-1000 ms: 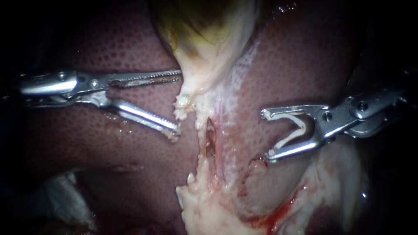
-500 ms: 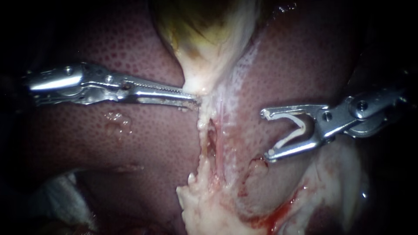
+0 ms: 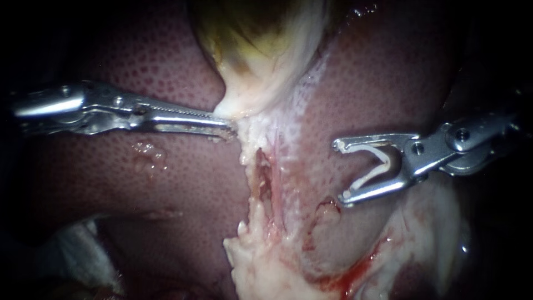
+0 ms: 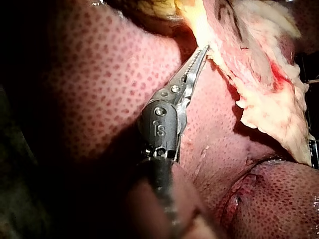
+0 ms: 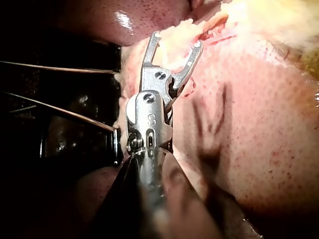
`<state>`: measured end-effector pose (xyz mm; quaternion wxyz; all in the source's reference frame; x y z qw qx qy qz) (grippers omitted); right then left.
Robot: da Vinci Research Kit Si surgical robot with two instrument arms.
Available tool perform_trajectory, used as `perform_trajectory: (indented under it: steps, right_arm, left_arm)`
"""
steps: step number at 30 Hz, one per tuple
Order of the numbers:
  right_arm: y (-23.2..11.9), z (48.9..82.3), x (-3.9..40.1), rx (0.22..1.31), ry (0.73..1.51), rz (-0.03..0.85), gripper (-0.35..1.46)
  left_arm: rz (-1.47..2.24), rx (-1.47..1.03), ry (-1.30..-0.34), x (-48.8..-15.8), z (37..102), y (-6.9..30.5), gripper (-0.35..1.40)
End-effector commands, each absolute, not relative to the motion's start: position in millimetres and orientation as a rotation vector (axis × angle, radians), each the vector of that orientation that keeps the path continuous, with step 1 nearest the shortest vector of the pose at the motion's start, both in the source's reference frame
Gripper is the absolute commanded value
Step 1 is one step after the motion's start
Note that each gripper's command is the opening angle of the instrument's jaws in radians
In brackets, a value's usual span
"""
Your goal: Grabbing gallbladder
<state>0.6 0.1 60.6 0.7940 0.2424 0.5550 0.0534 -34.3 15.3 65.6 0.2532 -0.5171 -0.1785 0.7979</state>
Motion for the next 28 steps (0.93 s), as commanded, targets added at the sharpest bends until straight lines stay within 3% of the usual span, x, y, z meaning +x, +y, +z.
perform_trajectory:
  steps: [1, 9, 28]
  right_arm:
    - [0.1, 60.6, 0.6, 0.52, 1.193, 0.116, 0.6]
    - [0.1, 60.6, 0.6, 0.52, 1.193, 0.115, 0.6]
    - [0.1, 60.6, 0.7, 0.517, 1.194, 0.11, 0.6]
  left_arm:
    - [2.164, -1.405, -0.484, -34.0, 65.1, 15.6, -0.35]
    - [2.135, -1.435, -0.425, -31.4, 61.4, 17.4, -0.35]
    - [2.137, -1.434, -0.419, -31.4, 62.0, 17.0, -0.35]
